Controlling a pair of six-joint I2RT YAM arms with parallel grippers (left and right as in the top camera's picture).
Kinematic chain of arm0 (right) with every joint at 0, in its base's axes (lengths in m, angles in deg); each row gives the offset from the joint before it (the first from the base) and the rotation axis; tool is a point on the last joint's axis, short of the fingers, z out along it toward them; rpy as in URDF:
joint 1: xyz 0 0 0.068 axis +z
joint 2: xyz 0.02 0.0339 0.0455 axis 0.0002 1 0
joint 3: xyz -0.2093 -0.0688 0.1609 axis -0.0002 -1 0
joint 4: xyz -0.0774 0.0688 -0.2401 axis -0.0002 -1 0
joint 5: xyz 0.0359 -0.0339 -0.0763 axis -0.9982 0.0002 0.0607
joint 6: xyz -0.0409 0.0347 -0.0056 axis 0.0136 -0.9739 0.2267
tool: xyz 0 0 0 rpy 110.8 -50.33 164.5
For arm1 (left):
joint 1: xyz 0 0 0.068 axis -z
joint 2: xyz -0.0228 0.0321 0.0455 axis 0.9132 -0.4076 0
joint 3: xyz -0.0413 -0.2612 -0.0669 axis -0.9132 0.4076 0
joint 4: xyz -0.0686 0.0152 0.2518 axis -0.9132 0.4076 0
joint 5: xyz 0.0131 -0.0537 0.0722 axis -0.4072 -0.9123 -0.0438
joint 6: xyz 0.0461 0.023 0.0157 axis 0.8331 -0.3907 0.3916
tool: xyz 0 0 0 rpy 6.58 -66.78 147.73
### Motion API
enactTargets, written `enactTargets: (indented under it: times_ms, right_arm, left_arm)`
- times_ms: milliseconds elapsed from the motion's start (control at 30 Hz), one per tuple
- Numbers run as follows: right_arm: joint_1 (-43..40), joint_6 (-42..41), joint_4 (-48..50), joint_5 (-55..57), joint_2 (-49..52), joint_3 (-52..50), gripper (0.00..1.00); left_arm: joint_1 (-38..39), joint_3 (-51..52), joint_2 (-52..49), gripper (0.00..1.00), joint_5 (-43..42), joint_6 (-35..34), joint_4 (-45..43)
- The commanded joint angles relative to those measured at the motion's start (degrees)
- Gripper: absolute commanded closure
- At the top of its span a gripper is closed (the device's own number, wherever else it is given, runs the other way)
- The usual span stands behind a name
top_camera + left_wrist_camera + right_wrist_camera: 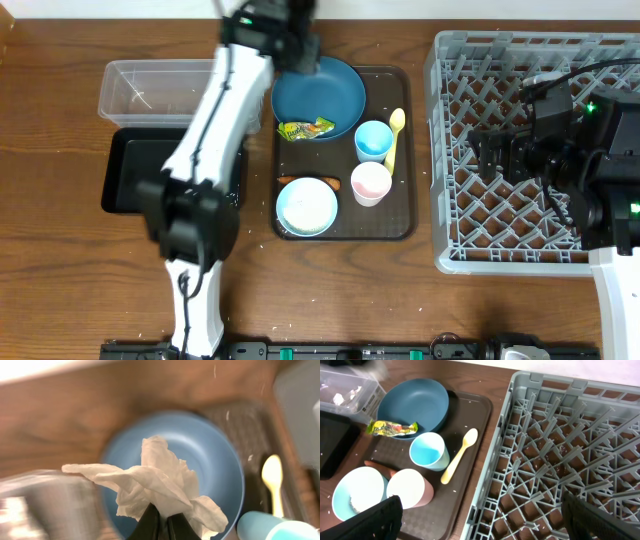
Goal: Sort waste into correct bins and load items into the dishwasher rack
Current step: 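Drop the tissue into the clear bin with the left gripper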
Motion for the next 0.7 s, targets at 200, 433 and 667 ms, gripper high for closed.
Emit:
enactTargets:
  times_ms: [200, 433, 667]
  right_arm:
    - [-0.1, -0.2, 0.0, 0.2, 0.1, 1.0, 0.01]
    - [-0.1, -0.2, 0.0, 0.2, 0.1, 1.0, 0.01]
    - [-0.1, -0.2, 0.0, 0.2, 0.1, 1.0, 0.01]
  left_arm:
    - [-10.4, 2.4, -0.4, 0.94, 10.1, -6.1, 3.0]
    - [-16.6, 7.6, -0.4, 0.94, 10.0, -10.4, 1.9]
    - [-18.1, 11.5, -0.4, 0.79, 10.0, -10.4, 0.6]
